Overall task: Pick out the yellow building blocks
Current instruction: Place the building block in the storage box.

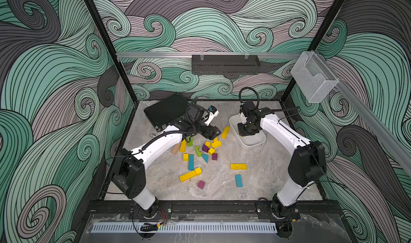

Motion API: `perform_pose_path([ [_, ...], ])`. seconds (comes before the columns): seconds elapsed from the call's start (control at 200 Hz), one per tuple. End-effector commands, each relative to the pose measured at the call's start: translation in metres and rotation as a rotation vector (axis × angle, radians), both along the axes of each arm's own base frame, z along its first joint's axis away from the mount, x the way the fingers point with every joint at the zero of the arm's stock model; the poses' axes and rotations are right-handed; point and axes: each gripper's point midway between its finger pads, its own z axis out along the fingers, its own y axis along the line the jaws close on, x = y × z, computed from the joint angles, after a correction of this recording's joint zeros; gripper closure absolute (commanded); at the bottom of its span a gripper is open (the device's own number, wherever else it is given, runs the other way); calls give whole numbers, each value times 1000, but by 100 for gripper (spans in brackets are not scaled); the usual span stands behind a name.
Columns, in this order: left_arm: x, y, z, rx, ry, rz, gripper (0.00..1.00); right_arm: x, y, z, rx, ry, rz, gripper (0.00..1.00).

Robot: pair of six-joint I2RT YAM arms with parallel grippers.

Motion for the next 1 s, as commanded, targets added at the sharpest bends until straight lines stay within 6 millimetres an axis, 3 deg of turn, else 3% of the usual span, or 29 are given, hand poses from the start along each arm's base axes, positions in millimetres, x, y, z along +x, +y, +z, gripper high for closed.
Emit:
perform_pose_path([
  [0.0, 6, -22, 9, -33, -15, -40, 20, 17, -17, -4, -12, -24, -35, 100],
  [0.36, 3, -53, -16, -16, 63, -107, 19, 54, -47, -46, -48, -7, -106, 100],
  [0.675, -10, -46, -22, 14, 47, -127, 19, 66, -53, -72, -64, 28, -115, 96],
  [0.996, -18, -46, -29, 72, 21, -147, 19, 67, -51, -78, -53, 36, -114, 81],
])
